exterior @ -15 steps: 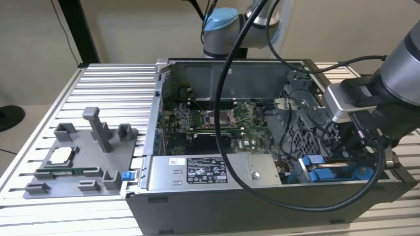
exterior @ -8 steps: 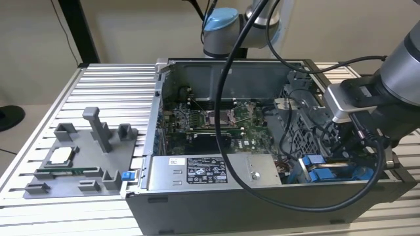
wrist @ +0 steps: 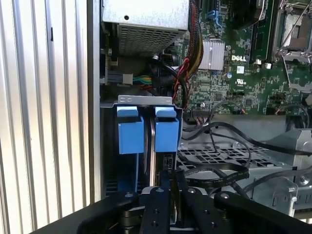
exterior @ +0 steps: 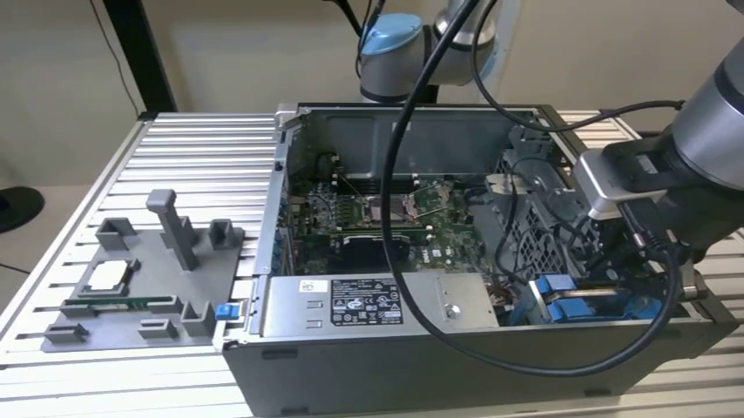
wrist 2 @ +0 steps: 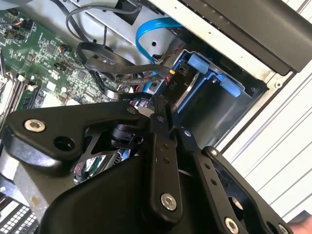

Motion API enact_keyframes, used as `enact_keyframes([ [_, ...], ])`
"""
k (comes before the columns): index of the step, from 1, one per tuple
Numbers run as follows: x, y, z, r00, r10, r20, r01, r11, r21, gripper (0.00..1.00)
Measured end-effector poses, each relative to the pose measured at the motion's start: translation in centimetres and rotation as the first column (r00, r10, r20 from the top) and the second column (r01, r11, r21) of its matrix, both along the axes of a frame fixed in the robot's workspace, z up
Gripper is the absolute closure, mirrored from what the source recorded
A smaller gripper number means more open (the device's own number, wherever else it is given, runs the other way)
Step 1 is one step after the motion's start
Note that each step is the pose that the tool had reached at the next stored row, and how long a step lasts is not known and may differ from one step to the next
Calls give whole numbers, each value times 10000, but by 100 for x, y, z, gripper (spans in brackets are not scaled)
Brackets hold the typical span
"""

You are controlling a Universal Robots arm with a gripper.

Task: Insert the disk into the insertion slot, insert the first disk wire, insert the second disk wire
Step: 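Insert the second disk wire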

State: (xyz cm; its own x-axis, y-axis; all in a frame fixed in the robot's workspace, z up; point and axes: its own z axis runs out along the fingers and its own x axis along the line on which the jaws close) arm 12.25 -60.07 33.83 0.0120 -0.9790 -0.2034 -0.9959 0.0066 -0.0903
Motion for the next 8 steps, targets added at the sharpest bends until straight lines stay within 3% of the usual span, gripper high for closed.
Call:
enact_keyframes([
  [8,0,0,-20,10000,0,6,0,10000,8,100],
])
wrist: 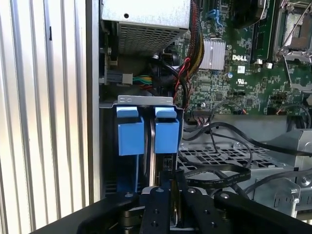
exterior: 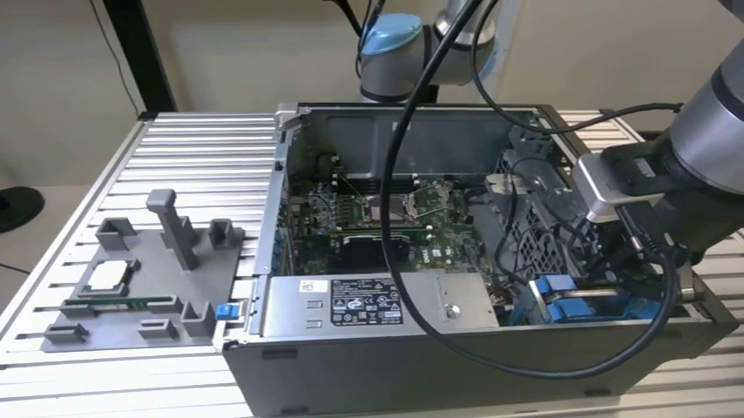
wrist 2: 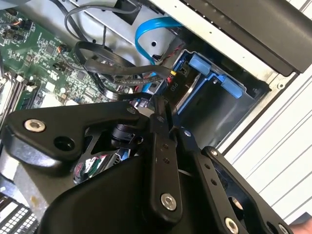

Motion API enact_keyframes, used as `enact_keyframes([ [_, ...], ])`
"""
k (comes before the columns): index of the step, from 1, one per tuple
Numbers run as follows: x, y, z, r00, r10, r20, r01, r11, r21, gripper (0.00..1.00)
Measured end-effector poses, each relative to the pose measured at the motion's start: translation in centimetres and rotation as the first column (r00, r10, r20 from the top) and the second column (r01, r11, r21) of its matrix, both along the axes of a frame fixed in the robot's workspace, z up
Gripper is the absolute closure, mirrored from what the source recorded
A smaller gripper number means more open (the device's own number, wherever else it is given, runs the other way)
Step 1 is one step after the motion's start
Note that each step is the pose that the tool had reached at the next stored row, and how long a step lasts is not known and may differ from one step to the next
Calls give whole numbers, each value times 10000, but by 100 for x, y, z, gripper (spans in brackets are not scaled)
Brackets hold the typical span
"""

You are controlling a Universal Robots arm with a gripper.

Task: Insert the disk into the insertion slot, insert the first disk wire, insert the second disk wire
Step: 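Insert the second disk wire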

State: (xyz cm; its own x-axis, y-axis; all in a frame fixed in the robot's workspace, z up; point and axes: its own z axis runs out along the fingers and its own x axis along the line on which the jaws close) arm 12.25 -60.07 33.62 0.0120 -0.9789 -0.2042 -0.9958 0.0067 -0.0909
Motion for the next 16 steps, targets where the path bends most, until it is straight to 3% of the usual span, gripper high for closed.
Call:
enact_keyframes([
  [10,0,2,-27,10000,-1,11,1,10000,-8,100],
  [11,0,2,-28,10000,0,12,0,10000,-6,0],
  [13,0,2,-26,10000,0,5,0,10000,-7,0],
  [16,-1,2,44,10000,-6,-47,6,10000,-5,0],
])
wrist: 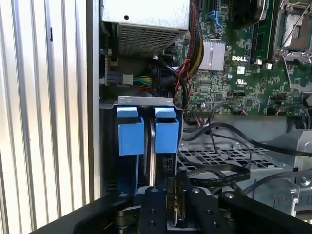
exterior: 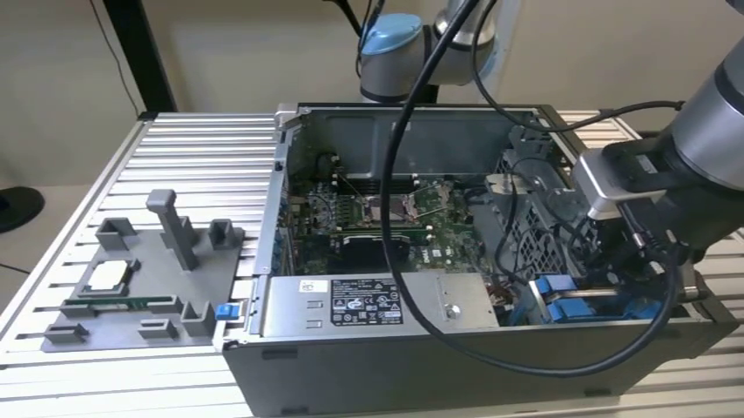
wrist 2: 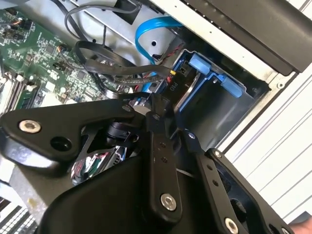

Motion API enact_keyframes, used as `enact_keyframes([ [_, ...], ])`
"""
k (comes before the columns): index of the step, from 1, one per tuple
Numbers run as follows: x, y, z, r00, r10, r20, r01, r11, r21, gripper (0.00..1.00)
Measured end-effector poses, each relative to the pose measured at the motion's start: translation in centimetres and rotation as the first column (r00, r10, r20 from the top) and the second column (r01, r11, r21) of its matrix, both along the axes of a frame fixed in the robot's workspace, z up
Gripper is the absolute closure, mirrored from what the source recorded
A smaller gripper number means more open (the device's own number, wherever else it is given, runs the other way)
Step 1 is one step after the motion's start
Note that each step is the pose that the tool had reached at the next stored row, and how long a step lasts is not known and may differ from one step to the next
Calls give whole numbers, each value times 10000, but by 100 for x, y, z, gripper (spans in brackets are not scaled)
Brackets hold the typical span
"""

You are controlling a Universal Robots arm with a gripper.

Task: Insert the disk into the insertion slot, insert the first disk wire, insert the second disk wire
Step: 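Insert the second disk wire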

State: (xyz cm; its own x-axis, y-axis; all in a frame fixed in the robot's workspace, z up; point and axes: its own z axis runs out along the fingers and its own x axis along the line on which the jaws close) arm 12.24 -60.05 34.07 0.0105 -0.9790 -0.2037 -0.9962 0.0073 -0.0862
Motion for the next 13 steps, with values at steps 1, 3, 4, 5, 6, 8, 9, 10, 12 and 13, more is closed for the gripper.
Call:
enact_keyframes([
  [1,1,0,34,10000,-2,-12,2,10000,-2,0],
  [3,0,0,108,10000,-7,-30,7,10000,-1,0],
  [4,1,0,146,10000,-8,-38,8,10000,-2,0],
  [5,1,0,180,10000,-8,-46,8,10000,-3,0],
  [6,1,0,215,10000,-8,-55,8,10000,-1,0],
  [8,0,0,290,10000,-9,-73,9,10000,-2,0],
  [9,0,0,330,10000,-9,-81,9,10000,-3,0],
  [10,0,0,367,10000,-9,-86,9,10000,-4,0],
  [12,1,0,432,10000,-8,-95,8,10000,-2,0],
  [13,1,0,456,10000,-8,-97,8,10000,-3,0],
])
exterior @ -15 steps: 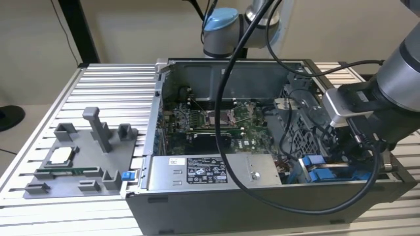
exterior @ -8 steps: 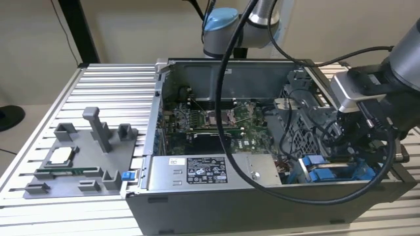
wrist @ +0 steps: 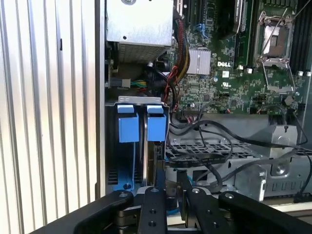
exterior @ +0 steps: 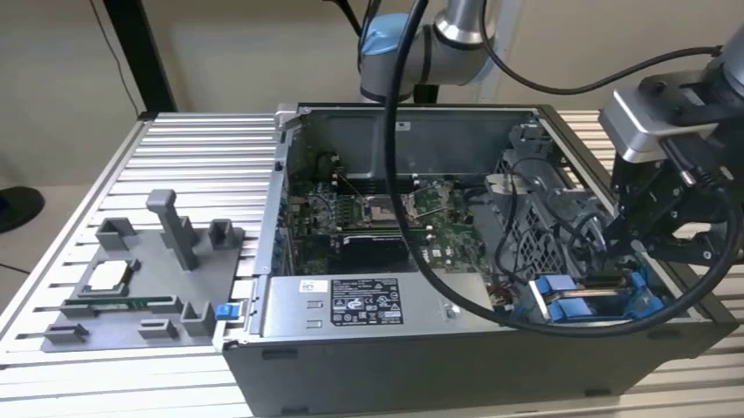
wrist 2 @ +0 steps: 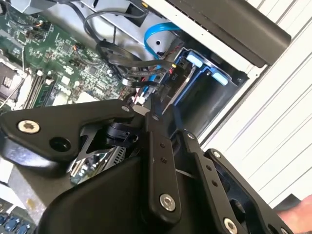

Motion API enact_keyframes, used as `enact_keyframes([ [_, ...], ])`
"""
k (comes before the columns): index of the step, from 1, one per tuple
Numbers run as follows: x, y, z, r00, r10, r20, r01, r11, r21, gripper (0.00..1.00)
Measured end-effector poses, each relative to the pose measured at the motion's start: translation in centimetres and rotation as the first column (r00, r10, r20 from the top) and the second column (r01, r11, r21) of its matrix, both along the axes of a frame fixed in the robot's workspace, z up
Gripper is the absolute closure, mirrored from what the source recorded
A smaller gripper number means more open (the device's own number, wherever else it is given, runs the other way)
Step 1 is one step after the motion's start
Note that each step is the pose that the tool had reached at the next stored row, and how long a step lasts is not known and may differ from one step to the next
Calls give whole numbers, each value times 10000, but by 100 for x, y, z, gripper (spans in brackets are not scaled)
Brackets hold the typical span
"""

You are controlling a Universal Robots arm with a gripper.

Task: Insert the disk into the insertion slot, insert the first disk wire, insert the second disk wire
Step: 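Insert the second disk wire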

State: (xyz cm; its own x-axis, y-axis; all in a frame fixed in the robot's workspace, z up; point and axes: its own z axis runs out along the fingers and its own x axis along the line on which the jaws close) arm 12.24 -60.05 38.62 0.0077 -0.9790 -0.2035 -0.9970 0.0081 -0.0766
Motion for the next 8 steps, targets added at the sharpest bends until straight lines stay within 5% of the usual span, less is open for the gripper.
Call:
enact_keyframes([
  [8,0,0,22,10000,0,-1,0,10000,1,0],
])
